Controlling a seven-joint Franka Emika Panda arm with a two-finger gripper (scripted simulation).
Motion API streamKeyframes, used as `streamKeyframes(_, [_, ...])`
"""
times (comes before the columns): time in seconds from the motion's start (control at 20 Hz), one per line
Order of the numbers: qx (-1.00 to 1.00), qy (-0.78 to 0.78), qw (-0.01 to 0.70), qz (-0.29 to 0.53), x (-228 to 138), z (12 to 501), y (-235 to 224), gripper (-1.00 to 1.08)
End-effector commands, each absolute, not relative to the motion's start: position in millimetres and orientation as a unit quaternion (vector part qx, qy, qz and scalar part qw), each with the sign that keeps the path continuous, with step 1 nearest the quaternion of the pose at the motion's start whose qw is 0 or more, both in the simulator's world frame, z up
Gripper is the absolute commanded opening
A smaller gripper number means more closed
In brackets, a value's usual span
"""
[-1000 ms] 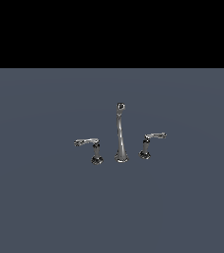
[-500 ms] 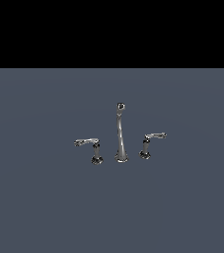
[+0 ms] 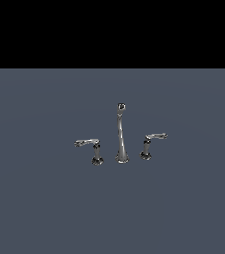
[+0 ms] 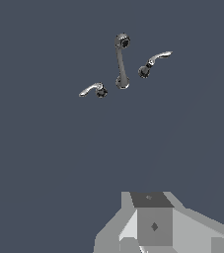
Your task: Turn on the faucet by rotating a designated handle.
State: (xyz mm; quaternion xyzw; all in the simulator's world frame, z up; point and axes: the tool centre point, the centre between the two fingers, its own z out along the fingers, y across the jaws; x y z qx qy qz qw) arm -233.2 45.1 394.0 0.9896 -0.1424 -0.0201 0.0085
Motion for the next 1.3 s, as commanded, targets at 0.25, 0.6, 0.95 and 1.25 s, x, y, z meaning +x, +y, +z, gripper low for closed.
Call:
streamKeyframes(0.25, [0.974, -0.227, 0.007, -0.018, -213, 347, 67, -1.0])
streamKeyframes(0.6, [0.953, -0.303, 0.005, -0.015, -189, 303, 85, -1.0])
streamKeyframes(0.95, [0.927, -0.375, 0.002, -0.013, -163, 261, 98, -1.0])
streamKeyframes(1.25, [0.903, -0.43, 0.0, -0.011, -141, 228, 106, -1.0])
